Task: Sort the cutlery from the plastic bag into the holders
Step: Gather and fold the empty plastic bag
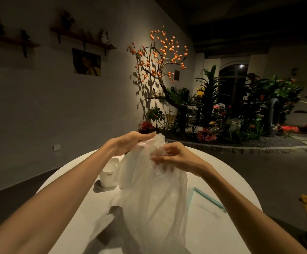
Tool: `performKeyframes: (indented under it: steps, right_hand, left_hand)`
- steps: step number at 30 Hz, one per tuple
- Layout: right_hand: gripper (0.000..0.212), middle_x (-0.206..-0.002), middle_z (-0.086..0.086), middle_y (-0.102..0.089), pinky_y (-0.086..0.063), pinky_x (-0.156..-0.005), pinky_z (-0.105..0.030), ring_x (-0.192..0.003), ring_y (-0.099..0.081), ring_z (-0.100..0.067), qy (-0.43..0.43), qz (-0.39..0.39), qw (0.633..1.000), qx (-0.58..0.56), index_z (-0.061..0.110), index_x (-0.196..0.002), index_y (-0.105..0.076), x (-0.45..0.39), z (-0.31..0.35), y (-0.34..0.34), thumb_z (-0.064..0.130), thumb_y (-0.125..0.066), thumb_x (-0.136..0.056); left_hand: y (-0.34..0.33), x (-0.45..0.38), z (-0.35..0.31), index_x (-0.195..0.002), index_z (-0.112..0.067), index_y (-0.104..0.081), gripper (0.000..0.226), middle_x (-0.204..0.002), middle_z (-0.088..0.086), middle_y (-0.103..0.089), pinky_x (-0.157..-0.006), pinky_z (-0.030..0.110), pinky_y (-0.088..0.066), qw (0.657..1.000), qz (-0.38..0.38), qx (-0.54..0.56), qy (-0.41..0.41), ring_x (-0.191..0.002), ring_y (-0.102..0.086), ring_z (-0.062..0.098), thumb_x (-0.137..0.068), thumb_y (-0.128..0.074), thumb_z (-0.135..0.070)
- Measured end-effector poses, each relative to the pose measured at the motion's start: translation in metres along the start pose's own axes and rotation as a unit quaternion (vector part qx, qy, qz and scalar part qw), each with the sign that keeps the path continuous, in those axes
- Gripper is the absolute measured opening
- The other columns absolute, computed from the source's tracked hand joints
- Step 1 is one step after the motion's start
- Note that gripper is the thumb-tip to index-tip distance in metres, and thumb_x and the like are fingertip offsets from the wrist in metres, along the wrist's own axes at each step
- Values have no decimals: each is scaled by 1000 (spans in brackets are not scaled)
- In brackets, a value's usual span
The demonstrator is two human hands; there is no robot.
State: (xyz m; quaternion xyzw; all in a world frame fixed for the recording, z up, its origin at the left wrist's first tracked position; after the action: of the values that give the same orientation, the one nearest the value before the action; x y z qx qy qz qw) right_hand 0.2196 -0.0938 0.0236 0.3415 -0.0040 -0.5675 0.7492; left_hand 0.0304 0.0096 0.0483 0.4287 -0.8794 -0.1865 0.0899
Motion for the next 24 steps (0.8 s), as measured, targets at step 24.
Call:
performKeyframes:
  steps: [24]
  right_hand:
    - [86,-138,9,-57,-42,-107,-32,-125,-55,-10,-154,14,988,19,28,-144,-47,5,-31,15,51,-85,-69]
  left_hand:
    - [18,25,-26,-97,-13,-75,40,-64,-4,-50,-54,27,-36,964,-202,-17,-170,-56,-43,9,-92,-63,-51]
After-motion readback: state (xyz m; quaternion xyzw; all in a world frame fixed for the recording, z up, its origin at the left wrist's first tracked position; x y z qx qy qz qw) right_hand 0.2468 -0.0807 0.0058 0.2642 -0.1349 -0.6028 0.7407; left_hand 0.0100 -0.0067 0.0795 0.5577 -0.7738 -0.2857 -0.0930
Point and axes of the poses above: each hand's wrist, its own x-axis away from the middle knuckle, its own y-axis out of the back of the hand, z = x × y, the point moved 1 cm from there along -x, towards the middle knuckle
